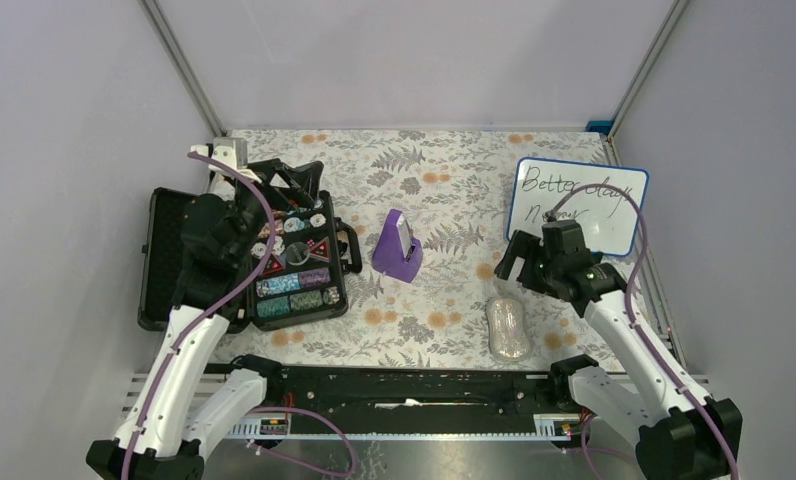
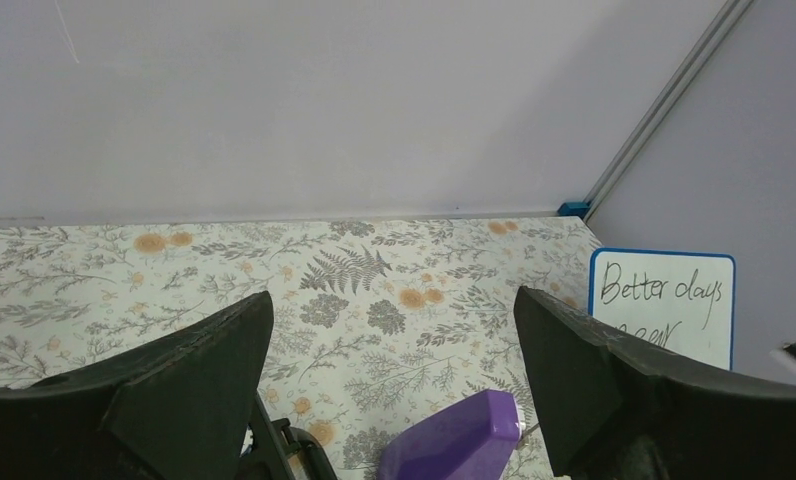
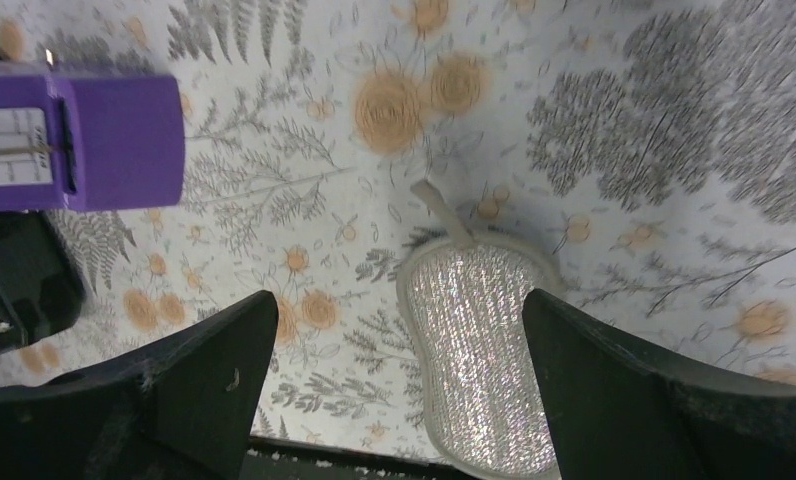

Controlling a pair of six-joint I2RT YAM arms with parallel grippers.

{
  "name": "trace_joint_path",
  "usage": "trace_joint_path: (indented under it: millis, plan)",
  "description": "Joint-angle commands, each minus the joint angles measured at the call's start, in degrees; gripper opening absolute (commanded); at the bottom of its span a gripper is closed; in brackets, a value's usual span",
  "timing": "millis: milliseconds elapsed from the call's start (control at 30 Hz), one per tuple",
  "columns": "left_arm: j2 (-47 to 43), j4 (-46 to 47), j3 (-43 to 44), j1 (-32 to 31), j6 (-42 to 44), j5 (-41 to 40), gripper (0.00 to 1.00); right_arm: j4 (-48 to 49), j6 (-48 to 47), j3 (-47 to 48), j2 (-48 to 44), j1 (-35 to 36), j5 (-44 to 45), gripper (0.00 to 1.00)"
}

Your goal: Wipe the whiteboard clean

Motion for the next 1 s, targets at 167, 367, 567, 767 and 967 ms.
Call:
trace_joint_path:
  millis: [167, 367, 567, 767, 967]
  plan:
    - [-1.6, 3.2, -0.6, -0.3, -1.8, 3.1, 0.99, -4.4, 9.3, -4.7, -0.6, -0.1, -2.0, 0.99]
    - [-1.4, 3.1, -0.5, -0.6, -1.9, 3.3, 0.99, -8.7, 9.9, -4.6, 2.4, -0.1, 2.1, 0.99]
    - [-1.1, 3.0, -0.6, -0.7, -1.9, 3.1, 0.99, -6.8, 5.1, -5.8, 9.7, 0.0, -9.4, 0.99]
    - [-1.0, 3.1, -0.6, -1.3, -2.0, 3.0, 0.99, -2.3, 6.3, -8.5, 13.3, 2.5, -10.1, 0.99]
    - [-1.1, 2.9, -0.6, -1.9, -2.1, 2.6, 0.99, 4.4, 10.3, -8.3, 17.8, 8.0, -9.3, 0.97]
